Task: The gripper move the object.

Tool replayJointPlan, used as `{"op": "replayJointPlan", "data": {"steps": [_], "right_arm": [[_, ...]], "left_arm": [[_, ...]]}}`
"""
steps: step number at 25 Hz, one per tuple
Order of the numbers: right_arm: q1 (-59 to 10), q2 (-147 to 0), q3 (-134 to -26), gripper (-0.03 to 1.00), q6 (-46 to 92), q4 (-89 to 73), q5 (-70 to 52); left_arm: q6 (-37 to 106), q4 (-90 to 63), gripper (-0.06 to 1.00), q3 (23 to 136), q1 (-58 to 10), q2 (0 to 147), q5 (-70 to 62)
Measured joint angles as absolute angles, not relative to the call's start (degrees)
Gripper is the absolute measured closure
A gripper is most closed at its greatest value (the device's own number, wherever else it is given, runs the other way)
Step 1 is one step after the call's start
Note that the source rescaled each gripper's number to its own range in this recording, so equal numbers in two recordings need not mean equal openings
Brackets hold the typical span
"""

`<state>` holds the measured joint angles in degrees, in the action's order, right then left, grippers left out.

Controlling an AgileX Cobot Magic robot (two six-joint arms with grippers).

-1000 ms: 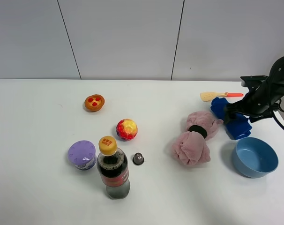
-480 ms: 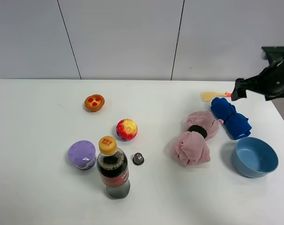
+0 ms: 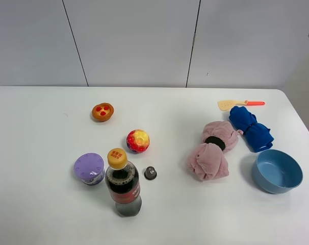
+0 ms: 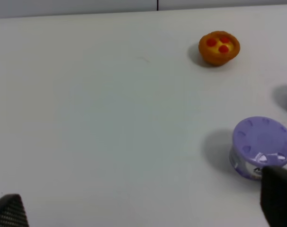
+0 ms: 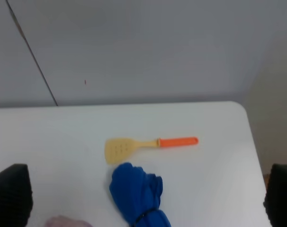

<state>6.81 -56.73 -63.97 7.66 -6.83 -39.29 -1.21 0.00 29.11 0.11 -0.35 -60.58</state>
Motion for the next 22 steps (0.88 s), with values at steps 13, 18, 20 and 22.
{"op": "replayJointPlan", "data": {"steps": [13,18,20,22], "right_arm": [[6.8,-20.0,-61.4,-0.03,-0.4,3.1,-60.2],[6.8,-8.4,-51.6,-0.03,-1.9,5.6,-66.0],[6.8,-4.8,-45.9,-0.03,-2.1,5.6,-68.1],[6.8,-2.3,-40.8,-0.03,-2.1,5.3,-68.4]], "left_arm": [[-1.2,0.0,-0.06,29.1,0.1,-0.3,-60.6],[-1.2,0.0,-0.06,29.1,0.1,-0.3,-60.6],[-1.2,0.0,-0.06,29.1,0.1,-0.3,-60.6],[-1.2,0.0,-0.06,29.1,0.1,-0.3,-60.6]]}}
